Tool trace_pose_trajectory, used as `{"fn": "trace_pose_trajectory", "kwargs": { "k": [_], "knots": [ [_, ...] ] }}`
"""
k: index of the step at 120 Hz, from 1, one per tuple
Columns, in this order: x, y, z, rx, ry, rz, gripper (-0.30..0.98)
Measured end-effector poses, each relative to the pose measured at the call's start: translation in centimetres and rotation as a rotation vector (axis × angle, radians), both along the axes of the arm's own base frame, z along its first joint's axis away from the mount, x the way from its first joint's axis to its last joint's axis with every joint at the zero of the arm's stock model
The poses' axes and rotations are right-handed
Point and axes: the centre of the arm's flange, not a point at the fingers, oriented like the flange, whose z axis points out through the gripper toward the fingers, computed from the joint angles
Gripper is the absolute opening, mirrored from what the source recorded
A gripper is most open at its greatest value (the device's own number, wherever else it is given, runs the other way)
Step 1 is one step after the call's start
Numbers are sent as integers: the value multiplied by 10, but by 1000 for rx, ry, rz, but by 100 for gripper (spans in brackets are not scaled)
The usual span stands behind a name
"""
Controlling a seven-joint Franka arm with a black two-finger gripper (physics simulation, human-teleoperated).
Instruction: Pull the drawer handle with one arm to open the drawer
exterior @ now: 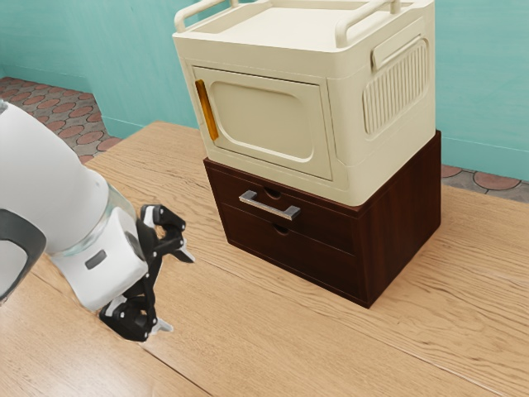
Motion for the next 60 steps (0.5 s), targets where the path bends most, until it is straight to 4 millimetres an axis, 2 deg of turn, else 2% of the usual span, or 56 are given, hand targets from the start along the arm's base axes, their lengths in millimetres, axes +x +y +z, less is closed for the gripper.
{"fn": "trace_pose_trajectory", "kwargs": {
  "k": [17, 42, 60],
  "knots": [
    [42, 12, -20, 27, -66, -49, 69],
    [98, 56, -42, 80, -134, -78, 69],
    [119, 58, -51, 113, -160, -126, 69]
  ]
}}
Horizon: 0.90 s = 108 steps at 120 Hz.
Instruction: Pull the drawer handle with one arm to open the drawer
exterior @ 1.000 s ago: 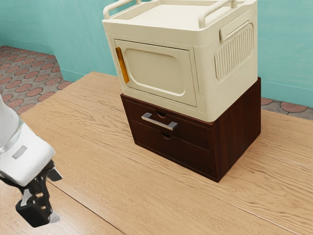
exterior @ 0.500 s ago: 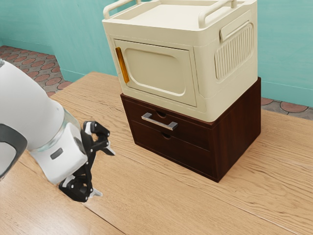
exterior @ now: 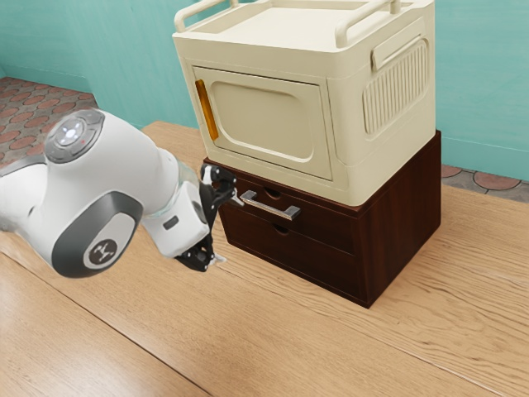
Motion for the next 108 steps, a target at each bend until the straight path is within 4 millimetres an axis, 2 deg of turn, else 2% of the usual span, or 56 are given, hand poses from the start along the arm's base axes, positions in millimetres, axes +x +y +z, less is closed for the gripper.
{"fn": "trace_pose_trajectory", "kwargs": {
  "k": [29, 64, 95, 108],
  "knots": [
    [14, -7, -14, 29, -16, -62, 69],
    [19, -9, -21, 45, -23, -95, 69],
    [26, -9, -35, 54, -6, -112, 69],
    [27, -10, -32, 57, -20, -119, 69]
  ]
}}
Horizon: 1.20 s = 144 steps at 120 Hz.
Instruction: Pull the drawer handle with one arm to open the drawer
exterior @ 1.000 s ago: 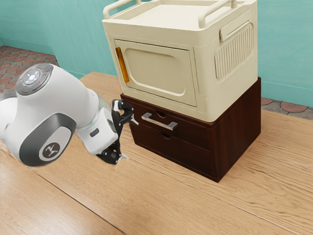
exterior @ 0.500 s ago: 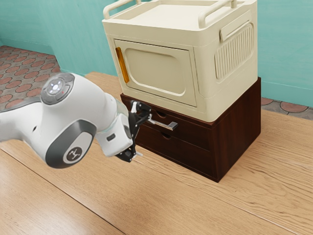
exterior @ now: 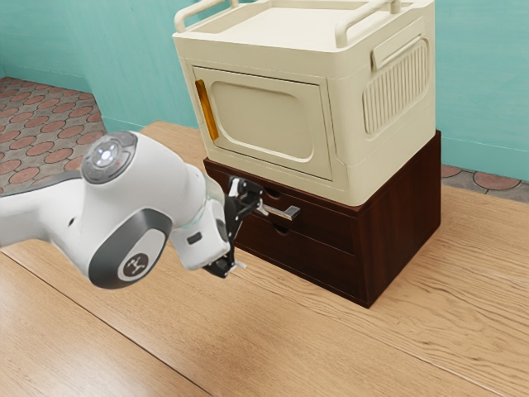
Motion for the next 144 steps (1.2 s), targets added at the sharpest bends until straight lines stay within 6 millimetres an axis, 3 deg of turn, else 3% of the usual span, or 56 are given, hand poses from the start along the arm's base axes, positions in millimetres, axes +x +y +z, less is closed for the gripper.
{"fn": "trace_pose_trajectory", "kwargs": {
  "k": [24, 67, 118, 144],
  "knots": [
    [3, 6, 8, 2, -23, 4, 69],
    [24, 11, -4, 9, -10, 5, 69],
    [33, 10, -21, 10, 11, -1, 69],
    [30, 11, -15, 1, -2, 2, 52]
  ]
}}
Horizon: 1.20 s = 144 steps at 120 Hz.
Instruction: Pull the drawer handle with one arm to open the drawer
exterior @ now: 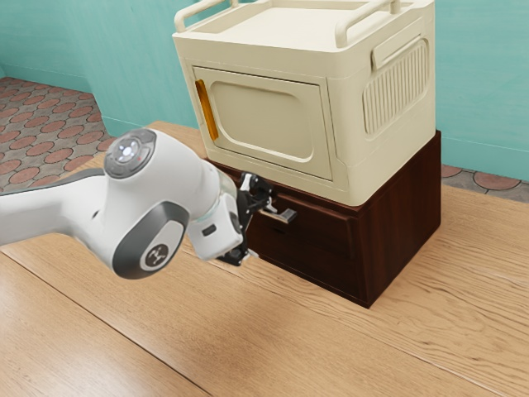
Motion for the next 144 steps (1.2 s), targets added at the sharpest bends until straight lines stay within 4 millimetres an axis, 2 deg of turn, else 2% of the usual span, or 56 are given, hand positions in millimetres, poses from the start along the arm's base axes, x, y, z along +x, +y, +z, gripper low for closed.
{"fn": "trace_pose_trajectory", "kwargs": {
  "k": [19, 57, 84, 121, 134, 144],
  "knots": [
    [-5, 14, 6, -7, -6, 29, 39],
    [-11, 18, 3, -18, -3, 45, 38],
    [-15, 15, 7, -32, -11, 51, 29],
    [-22, 13, 3, -52, -10, 66, 31],
    [-27, 13, 10, -54, -22, 69, 17],
    [-32, 13, 9, -57, -23, 72, 12]
  ]
}}
